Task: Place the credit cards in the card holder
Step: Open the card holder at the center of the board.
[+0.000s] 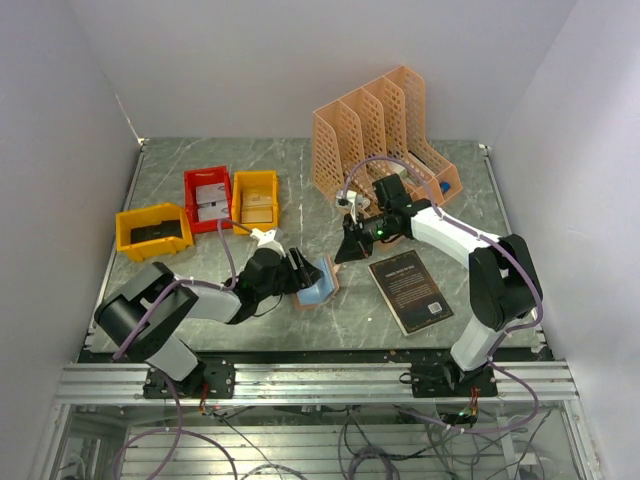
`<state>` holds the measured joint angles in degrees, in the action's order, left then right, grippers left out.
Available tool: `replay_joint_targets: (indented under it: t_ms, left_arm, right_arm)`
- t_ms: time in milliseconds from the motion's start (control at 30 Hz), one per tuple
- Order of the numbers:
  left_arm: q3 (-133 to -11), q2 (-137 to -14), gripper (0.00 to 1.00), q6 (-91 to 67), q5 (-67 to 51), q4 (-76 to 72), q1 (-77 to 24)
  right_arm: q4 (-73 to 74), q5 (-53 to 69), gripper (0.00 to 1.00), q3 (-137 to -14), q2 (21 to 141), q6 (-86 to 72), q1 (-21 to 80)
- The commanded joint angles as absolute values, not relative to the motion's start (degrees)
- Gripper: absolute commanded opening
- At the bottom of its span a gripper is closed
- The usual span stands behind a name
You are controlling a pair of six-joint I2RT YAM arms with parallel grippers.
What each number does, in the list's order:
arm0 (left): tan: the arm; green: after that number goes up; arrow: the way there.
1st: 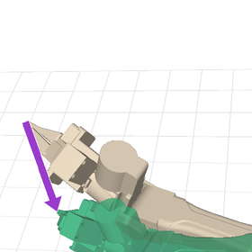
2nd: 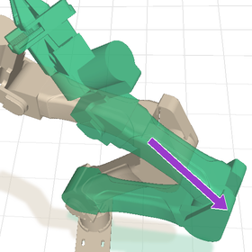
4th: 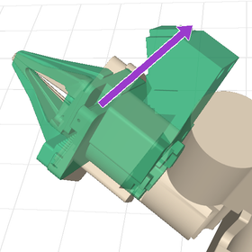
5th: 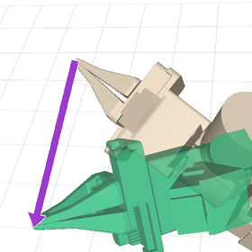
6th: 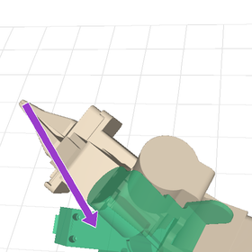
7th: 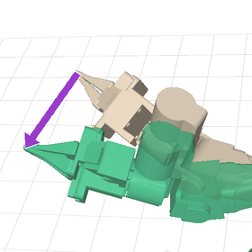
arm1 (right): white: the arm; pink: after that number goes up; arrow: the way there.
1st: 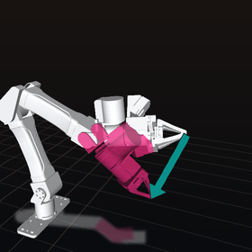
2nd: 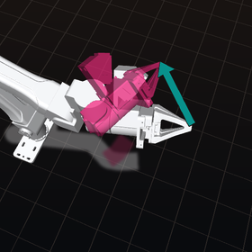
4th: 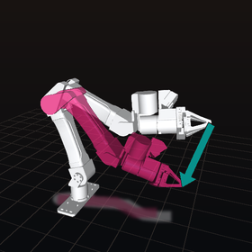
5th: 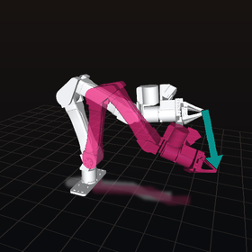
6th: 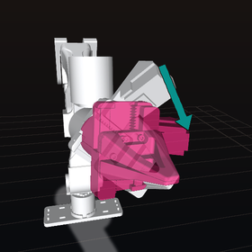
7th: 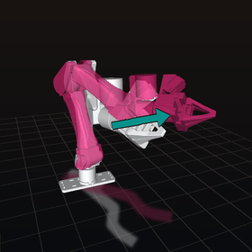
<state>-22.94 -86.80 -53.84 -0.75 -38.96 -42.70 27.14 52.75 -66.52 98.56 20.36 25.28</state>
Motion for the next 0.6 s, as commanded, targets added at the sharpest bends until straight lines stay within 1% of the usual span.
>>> replay_joint_targets:
  t_ms: [0, 167, 367, 567]
  left_arm:
    - [-21.8, -88.5, 0.72, -53.3, -2.6, -46.3, -43.1]
    - [-19.5, -86.9, 0.76, -53.8, -2.2, -49.5, -43.0]
    - [-15.9, -83.4, 0.77, -54.6, -0.6, -50.7, -43.0]
    - [-17.2, -85.5, 0.79, -55.1, -2.3, -51.4, -43.0]
  right_arm:
    - [24.9, 57.5, 0.00, -65.4, 98.6, 19.1, 24.7]
    - [25.9, 59.6, 0.00, -66.1, 100.5, 19.7, 24.7]
    - [24.8, 60.3, 0.00, -65.5, 100.0, 19.2, 24.7]
    - [25.1, 59.7, 0.00, -65.6, 100.4, 19.5, 24.7]
